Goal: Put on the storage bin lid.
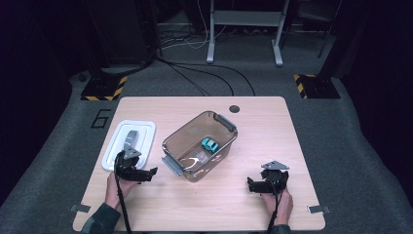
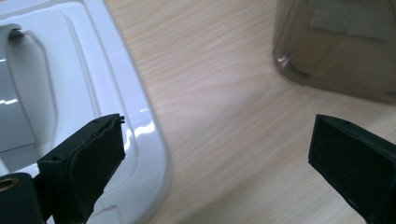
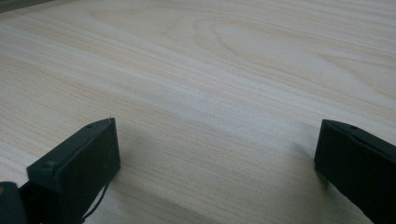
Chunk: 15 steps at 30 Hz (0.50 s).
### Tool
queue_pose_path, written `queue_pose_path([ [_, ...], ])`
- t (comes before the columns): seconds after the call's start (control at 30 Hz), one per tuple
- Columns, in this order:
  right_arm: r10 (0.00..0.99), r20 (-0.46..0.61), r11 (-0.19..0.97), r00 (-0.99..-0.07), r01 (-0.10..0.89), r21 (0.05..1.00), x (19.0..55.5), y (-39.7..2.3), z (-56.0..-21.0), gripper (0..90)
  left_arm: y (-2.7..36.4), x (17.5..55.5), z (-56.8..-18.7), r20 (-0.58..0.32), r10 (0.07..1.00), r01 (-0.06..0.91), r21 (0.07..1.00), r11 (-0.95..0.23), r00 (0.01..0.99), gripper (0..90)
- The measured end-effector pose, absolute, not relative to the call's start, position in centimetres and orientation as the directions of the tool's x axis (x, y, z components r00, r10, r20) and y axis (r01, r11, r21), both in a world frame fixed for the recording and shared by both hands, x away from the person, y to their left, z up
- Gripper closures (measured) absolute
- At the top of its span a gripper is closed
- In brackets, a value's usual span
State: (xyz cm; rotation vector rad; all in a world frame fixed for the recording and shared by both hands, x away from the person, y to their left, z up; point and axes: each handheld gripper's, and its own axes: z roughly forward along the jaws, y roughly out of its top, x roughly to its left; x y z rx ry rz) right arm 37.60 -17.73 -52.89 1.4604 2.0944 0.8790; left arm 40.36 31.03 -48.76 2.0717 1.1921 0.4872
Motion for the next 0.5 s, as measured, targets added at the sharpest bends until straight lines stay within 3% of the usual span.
queue_pose_path([
  [0.5, 0.938, 0.004, 0.241, -0.347, 0.66, 0.712, 37.6, -17.7, -52.9, 0.0, 32.9, 42.3, -47.8, -0.014, 0.886, 0.613, 0.727, -0.309, 0.464, 5.2],
])
